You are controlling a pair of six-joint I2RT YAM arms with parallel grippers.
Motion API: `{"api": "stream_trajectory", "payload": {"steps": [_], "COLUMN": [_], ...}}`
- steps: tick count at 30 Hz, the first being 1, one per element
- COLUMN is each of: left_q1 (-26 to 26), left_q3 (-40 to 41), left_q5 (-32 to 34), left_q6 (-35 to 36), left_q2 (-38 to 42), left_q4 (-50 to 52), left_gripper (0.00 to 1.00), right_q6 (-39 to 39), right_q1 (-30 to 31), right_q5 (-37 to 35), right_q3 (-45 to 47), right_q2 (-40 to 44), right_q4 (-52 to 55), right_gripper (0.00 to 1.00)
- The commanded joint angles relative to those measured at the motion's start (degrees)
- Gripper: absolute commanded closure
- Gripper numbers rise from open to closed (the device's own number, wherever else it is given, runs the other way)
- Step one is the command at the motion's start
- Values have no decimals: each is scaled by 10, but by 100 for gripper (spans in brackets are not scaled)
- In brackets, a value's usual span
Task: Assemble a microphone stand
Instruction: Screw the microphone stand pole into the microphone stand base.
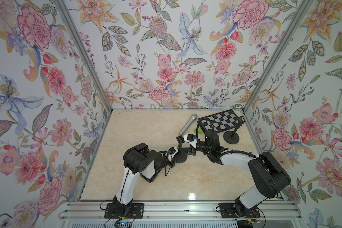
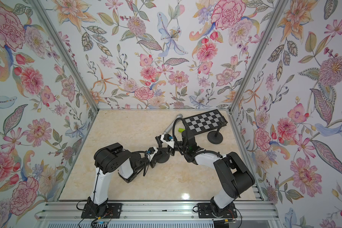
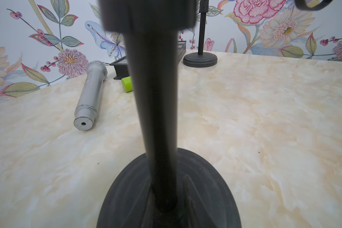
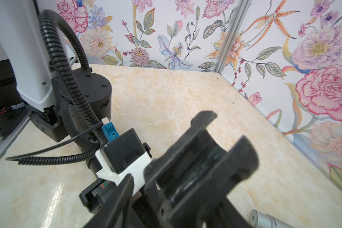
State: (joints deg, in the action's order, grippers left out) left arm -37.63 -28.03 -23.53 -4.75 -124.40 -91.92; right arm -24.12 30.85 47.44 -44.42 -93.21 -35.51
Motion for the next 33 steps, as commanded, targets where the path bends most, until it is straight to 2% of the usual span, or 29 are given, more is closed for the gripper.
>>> {"api": "stream_trajectory", "payload": {"steps": [1,5,8,11,13,15,18,21,24,29,31,33], "left_q1": [-4,-5,-5,-5,-3,-3,-3,-3,-3,-3,-2,-2], "left_q3": [10,13,10,11,9,12,11,11,8,6,7,8], "left_q5": [-16,-21,-28,-24,-24,-24,-19,-14,-15,-10,-12,-7], "left_q6": [22,25,23,26,20,21,18,18,14,12,13,16], "left_q2": [-34,-29,-35,-29,-35,-30,-35,-30,-37,-40,-38,-35], "left_q4": [-135,-135,-135,-135,-135,-135,-135,-135,-135,-135,-135,-135], "left_gripper": [74,75,75,75,74,73,71,69,68,66,66,65], "right_q6": [-44,-45,-8,57,97,126,171,233,286,291,274,250], "right_q1": [-10,-17,-16,-14,-14,-14,-11,0,31,186,234,251], "right_q5": [93,110,108,105,83,46,-22,-139,-309,-659,-694,-655], "right_q3": [-26,-44,-40,-35,-29,-13,28,87,142,175,162,157], "right_q2": [-29,-46,-70,-96,-103,-102,-100,-103,-108,-122,-134,-139], "right_q4": [50,50,-26,-124,-171,-202,-274,-381,-455,-472,-471,-478], "right_gripper": [43,44,47,60,73,87,99,100,100,100,100,100]}}
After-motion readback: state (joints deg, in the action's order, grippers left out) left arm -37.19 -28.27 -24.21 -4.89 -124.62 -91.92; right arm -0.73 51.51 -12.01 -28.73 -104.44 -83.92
